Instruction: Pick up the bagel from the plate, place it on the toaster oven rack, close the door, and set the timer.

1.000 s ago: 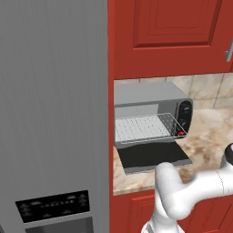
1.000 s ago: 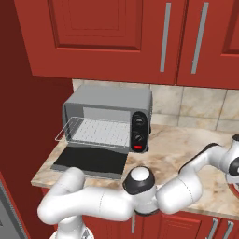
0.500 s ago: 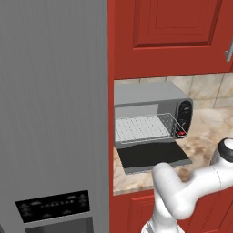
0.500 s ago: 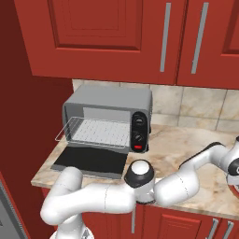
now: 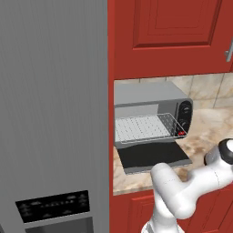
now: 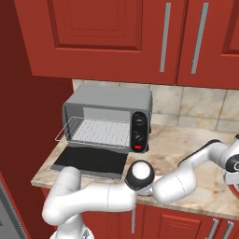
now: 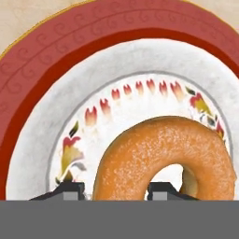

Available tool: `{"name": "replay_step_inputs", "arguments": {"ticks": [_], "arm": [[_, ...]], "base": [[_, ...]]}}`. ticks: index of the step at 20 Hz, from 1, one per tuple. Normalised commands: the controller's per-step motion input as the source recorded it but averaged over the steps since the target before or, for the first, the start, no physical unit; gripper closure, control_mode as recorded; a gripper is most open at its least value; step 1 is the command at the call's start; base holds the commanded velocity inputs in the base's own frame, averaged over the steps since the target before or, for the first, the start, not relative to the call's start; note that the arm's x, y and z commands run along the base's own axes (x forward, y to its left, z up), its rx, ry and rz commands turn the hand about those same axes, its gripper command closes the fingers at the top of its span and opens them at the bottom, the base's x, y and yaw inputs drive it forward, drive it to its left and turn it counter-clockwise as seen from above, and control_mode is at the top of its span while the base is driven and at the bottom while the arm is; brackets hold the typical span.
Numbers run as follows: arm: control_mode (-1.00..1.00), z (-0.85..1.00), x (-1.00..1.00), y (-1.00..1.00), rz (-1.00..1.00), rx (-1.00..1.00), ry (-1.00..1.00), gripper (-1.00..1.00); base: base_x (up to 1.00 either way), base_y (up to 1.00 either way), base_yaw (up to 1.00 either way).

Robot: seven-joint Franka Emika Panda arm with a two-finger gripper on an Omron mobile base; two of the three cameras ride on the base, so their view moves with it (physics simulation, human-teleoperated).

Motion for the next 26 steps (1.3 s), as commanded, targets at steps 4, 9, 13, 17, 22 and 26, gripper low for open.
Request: {"name": "replay_step_inputs", "arguments": {"ticks": [4,9,13,17,22,26], "arm": [[-1.00,-0.35,0.00,0.13,0.00,0.00,0.07,1.00],[-1.00,-0.08,-0.19,0.15,0.00,0.00,0.05,1.00],[-1.00,0.65,-0.46,0.32,0.00,0.00,0.00,1.00],[-1.00,0.97,-0.41,0.61,0.00,0.02,0.00,1.00],[-1.00,0.64,-0.42,0.97,0.00,0.00,0.00,1.00],[-1.00,0.18,-0.61,1.00,0.00,0.00,0.00,1.00]], "base": [[0.00,0.00,0.00],[0.00,0.00,0.00],[0.00,0.00,0.00],[0.00,0.00,0.00],[0.00,0.00,0.00],[0.00,0.00,0.00]]}}
